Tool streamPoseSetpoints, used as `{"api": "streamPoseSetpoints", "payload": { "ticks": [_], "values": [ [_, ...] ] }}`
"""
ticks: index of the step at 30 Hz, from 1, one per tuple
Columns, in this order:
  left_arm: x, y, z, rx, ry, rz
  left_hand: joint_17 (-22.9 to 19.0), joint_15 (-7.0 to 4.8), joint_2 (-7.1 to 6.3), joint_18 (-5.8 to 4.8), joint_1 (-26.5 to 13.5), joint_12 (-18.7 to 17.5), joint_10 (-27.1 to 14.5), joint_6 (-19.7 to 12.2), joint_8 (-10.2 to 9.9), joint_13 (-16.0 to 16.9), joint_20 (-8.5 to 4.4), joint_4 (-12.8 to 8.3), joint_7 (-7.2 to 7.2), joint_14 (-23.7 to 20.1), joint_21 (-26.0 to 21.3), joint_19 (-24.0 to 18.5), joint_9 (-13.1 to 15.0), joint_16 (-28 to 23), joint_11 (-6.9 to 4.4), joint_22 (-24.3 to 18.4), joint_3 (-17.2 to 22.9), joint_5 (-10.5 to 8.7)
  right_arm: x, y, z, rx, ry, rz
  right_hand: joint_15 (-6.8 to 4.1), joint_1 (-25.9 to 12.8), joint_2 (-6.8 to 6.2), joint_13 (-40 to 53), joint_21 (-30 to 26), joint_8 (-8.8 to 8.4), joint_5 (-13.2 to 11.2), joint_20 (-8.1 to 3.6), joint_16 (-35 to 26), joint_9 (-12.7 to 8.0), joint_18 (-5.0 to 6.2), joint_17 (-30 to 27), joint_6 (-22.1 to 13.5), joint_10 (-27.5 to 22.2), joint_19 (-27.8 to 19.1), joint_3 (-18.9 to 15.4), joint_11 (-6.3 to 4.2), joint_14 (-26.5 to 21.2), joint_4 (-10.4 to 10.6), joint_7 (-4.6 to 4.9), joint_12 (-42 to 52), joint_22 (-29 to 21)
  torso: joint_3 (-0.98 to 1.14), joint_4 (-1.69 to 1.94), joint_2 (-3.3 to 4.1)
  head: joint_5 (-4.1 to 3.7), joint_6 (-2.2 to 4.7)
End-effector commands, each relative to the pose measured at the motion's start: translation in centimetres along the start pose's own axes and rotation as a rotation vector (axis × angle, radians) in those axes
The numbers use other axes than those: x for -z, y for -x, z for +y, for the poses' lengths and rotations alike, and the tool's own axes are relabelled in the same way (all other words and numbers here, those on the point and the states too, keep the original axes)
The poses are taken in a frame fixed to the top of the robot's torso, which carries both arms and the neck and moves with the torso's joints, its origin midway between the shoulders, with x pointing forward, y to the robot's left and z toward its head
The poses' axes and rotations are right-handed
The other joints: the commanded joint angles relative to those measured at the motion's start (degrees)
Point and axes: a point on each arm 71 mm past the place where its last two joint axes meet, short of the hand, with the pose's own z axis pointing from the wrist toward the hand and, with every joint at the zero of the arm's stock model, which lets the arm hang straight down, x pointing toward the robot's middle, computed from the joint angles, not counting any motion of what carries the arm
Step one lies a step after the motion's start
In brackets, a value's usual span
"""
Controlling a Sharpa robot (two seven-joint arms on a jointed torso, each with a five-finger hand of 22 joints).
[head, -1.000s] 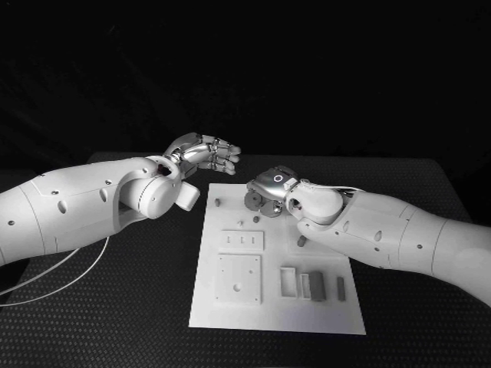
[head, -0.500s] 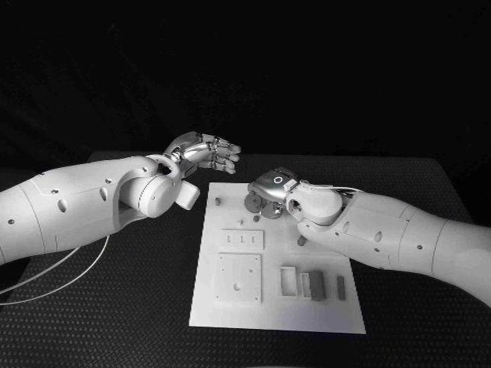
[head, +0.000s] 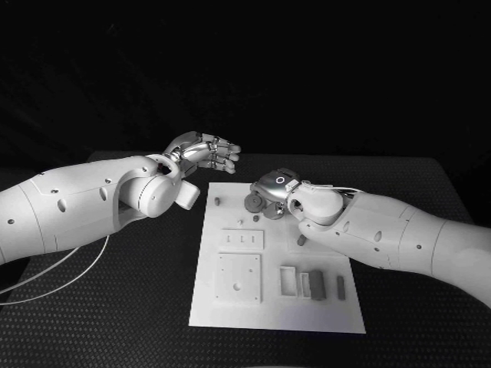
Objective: Assemble the parts on the task board
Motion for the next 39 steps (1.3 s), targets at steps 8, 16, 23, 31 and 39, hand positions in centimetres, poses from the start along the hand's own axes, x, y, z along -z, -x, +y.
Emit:
{"api": "streamPoseSetpoints", "payload": {
  "ticks": [8,16,23,31,39],
  "values": [
    [0.0,-0.1,-0.2,0.0,-0.009,0.009,0.13,0.17,0.13,0.86,0.24,-0.33,0.29,-0.46,-0.3,0.08,0.1,0.21,0.04,0.24,-0.33,-0.13,0.09,-0.32,0.03,0.1,-0.2,-0.2,0.3,-0.2,0.2,-0.025,0.004,-0.008,0.66,0.41,-1.43,-0.22,-0.42,-2.56,0.23,0.67,-0.2,-1.19,0.71,-0.07,-0.9,-3.23,-0.33,0.4,1.89,-0.42,0.33,2.62,-0.07,0.83,-0.03,0.0,0.0,0.04,-0.04],
    [0.1,0.2,-0.1,-0.002,-0.008,0.002,0.19,0.16,0.11,0.87,0.36,-0.38,0.29,-0.5,-0.34,0.1,0.09,0.13,0.05,0.26,-0.35,-0.13,0.1,-0.38,0.03,0.11,-0.17,-0.2,1.3,0.3,-0.1,-0.057,0.0,-0.055,0.74,0.48,-1.45,-0.26,-0.42,-1.88,0.23,0.71,-0.13,-0.9,0.71,-0.11,-0.12,-3.27,-0.26,0.52,1.95,-0.42,0.42,2.68,0.15,0.88,0.02,-0.08,-0.02,0.11,-0.01],
    [0.3,0.5,-0.1,-0.003,-0.007,-0.006,0.22,0.16,0.1,0.86,0.38,-0.4,0.29,-0.51,-0.35,0.12,0.09,0.12,0.06,0.27,-0.36,-0.13,0.1,-0.41,0.03,0.12,-0.17,-0.2,2.6,2.2,-1.4,-0.084,-0.006,-0.181,0.75,1.14,-1.35,-0.32,-0.29,-1.17,0.23,0.58,0.01,-0.64,0.71,-0.19,0.71,-2.91,0.04,0.78,1.97,-0.1,0.21,2.71,0.54,0.94,0.07,-0.3,-0.09,0.11,0.18],
    [0.4,0.8,0.0,-0.004,-0.007,-0.011,0.25,0.16,0.09,0.86,0.39,-0.42,0.29,-0.51,-0.36,0.13,0.1,0.11,0.06,0.27,-0.37,-0.12,0.1,-0.44,0.04,0.12,-0.17,-0.2,4.6,3.9,-4.2,-0.134,-0.047,-0.215,0.66,1.23,-1.63,-0.59,-0.13,-0.31,0.23,0.42,0.09,-0.37,0.71,-0.35,1.89,-2.31,0.54,0.72,1.89,0.45,0.38,2.64,0.8,0.93,0.16,-0.23,-0.09,-0.4,0.53],
    [0.5,1.2,0.0,-0.004,-0.009,-0.015,0.29,0.16,0.11,0.87,0.46,-0.43,0.32,-0.48,-0.35,0.15,0.09,0.09,0.05,0.29,-0.39,-0.11,0.12,-0.48,0.03,0.14,-0.14,-0.2,8.8,3.3,-9.1,-0.336,-0.103,-0.146,0.82,0.84,-2.54,-0.88,-0.42,0.33,0.23,0.45,-0.21,-0.23,0.71,-0.59,2.92,-2.39,0.4,0.87,2.07,0.36,0.66,2.83,0.68,0.83,0.28,-0.53,-0.21,-0.71,1.14]
  ]
}}
